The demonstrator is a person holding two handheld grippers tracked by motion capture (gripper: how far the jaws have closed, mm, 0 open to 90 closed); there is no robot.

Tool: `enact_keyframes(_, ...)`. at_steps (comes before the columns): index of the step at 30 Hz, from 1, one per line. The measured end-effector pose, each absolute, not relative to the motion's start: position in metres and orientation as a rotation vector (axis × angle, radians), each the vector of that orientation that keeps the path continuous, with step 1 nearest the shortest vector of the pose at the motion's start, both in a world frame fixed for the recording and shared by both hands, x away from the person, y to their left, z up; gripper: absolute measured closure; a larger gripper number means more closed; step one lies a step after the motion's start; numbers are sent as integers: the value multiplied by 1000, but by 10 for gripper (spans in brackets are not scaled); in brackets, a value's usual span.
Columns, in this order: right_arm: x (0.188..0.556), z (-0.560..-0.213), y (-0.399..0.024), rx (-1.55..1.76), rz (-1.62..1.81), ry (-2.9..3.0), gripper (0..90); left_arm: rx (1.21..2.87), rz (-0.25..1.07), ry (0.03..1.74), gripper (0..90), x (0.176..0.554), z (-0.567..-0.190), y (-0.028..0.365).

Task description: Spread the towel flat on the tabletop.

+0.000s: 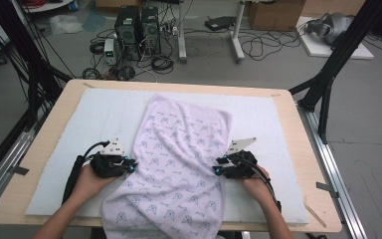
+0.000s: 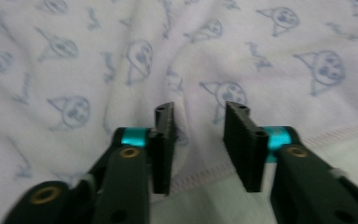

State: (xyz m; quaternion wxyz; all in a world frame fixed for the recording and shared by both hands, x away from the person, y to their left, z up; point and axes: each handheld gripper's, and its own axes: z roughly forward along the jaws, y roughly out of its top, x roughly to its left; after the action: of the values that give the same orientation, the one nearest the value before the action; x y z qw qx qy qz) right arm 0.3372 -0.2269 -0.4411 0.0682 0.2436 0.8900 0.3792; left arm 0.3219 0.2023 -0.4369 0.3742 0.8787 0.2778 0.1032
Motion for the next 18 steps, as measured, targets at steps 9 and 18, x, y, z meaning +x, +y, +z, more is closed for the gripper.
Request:
enact_keyframes(9,345,-422,-223,673,1083,2689,886,2193,328,722,856,297,-419,226)
enact_keyframes(18,355,-398,-231,661,1024,2615,887,2151,389,665,825,283,-402,222)
